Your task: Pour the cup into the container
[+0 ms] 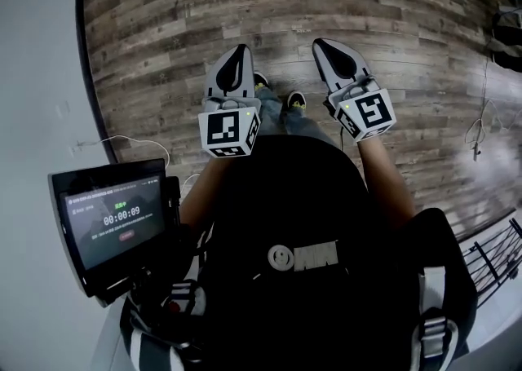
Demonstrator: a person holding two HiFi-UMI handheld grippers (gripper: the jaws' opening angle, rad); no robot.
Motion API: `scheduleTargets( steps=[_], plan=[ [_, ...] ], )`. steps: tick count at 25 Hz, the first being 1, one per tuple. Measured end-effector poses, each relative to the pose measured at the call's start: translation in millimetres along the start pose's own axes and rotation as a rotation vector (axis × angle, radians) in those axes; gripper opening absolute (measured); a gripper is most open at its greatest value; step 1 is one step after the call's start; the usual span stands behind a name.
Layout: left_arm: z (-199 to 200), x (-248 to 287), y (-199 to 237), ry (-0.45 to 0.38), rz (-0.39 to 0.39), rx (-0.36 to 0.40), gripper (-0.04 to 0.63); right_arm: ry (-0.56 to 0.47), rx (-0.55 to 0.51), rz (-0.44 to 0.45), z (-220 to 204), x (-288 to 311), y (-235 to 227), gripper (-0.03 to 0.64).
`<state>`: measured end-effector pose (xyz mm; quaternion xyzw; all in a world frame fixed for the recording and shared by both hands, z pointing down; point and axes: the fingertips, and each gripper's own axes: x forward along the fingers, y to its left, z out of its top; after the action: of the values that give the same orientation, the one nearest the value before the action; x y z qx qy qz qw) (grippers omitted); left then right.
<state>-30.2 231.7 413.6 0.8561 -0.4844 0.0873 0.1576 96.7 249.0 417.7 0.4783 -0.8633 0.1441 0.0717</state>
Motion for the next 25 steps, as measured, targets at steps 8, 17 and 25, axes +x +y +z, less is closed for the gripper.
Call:
scheduleTargets(
  steps=[8, 17, 25],
  plan=[
    [24, 22, 48, -0.026, -0.018, -0.019, -0.003, -0.002, -0.006, -0.031, 22, 50, 4, 0.005],
    [40, 60, 55, -0.027, -0.017, -0.010, -0.003, -0.011, 0.007, -0.034, 31, 74, -29, 0.005],
    [73, 126, 49, -0.031, 0.003, 0.026, -0.003, -0.048, 0.012, -0.011, 55, 102, -93, 0.005]
  ],
)
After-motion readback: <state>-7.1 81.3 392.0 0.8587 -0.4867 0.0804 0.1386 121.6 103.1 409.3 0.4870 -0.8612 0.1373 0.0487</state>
